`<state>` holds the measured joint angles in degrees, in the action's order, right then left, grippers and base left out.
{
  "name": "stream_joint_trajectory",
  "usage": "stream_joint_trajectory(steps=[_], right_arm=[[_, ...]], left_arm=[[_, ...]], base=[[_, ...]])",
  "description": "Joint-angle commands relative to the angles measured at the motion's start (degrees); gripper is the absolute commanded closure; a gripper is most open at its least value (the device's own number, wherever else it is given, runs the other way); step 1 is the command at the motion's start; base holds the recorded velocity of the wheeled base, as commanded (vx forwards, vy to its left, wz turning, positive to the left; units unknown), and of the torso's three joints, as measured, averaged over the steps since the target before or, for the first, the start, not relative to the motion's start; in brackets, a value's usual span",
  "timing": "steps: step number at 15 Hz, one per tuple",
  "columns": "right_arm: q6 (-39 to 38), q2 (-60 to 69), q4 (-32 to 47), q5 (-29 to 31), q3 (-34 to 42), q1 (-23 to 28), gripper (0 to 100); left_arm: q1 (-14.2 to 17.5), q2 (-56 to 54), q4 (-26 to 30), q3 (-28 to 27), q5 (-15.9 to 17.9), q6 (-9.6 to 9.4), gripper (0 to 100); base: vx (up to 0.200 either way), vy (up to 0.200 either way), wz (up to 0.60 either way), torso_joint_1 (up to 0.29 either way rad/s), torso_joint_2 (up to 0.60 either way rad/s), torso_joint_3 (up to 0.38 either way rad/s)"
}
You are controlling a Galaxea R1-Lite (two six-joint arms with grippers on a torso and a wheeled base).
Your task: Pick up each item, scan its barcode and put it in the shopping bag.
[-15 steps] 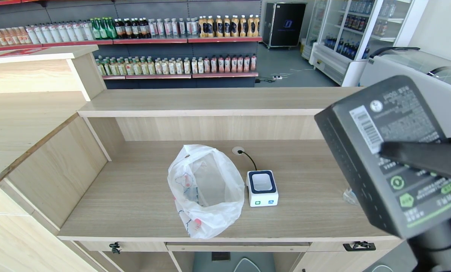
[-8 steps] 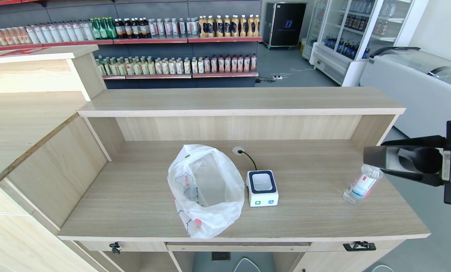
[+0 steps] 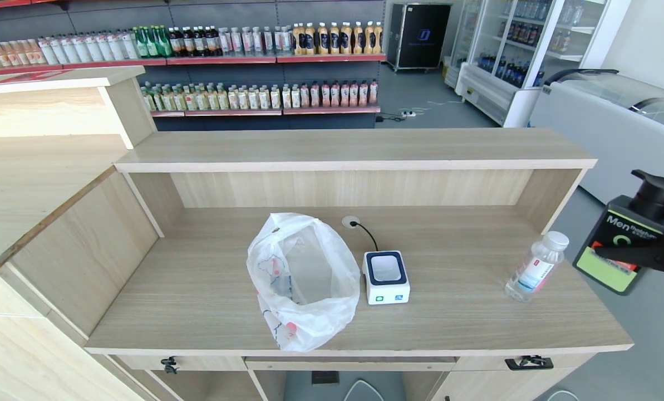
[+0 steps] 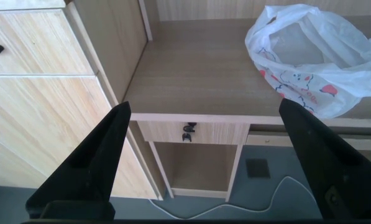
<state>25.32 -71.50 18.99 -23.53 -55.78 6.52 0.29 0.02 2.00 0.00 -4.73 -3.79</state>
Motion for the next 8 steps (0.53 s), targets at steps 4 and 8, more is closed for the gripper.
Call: stream_joint_trajectory(steps=[4,8], right_arm=[[-15.9,-3.2,-4.0,0.3,-1.7,-2.0,100],[-25.8,-9.3,-5.9,-2.4,-3.7,-3.4,100]], left_arm=[[0.0,0.0,0.0,0.0,0.0,0.01,0],[0.0,0.0,0.0,0.0,0.0,0.01,0]], base=[[0.0,0.0,0.6,0.001,0.0,0.001],[0.0,0.0,0.3,0.001,0.0,0.001]])
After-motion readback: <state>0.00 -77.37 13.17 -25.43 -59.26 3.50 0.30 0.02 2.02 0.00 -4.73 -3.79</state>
